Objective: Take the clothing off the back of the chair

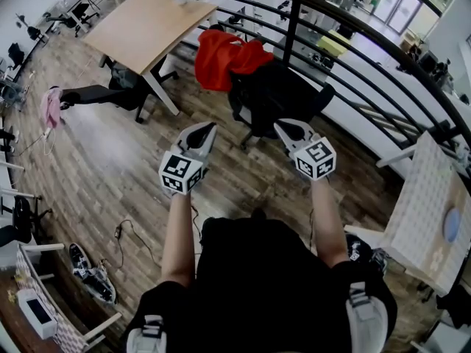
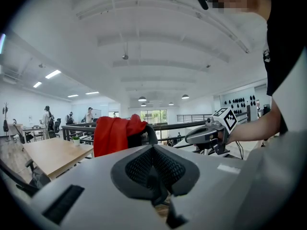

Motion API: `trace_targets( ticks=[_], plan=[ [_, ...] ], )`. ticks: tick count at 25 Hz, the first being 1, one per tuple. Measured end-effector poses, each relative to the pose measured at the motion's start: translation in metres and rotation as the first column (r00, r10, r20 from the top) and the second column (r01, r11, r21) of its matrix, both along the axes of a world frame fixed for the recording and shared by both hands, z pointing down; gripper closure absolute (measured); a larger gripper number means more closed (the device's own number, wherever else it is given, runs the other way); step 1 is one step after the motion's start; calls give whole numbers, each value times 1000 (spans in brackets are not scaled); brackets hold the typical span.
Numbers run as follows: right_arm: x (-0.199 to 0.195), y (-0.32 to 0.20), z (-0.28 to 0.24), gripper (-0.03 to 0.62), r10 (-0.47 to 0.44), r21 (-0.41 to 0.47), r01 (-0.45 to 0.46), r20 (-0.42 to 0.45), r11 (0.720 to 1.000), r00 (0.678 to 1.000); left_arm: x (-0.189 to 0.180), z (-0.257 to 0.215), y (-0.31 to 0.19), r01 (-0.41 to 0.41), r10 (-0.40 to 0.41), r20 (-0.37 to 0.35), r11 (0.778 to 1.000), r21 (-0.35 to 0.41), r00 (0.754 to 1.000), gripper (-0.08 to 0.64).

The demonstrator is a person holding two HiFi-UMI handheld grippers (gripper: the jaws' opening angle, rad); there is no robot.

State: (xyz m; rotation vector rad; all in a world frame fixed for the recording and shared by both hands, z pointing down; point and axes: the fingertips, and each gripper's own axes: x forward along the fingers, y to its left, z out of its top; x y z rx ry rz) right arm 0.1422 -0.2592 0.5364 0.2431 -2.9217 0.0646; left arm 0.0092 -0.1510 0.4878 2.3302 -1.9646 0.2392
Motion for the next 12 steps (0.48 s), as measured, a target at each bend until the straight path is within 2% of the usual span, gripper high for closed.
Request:
trace_targets(
  ticks=[7, 12],
  plan=[
    [-21, -8, 0, 581, 14, 10, -14, -1, 1000, 1000, -26, 1, -10, -5, 5, -4, 1000, 10, 1000, 557],
    [-44, -14, -4, 580, 64, 22, -64, -11, 998, 998, -57, -2, -25, -58, 58, -13, 998, 19, 998, 557]
  ],
)
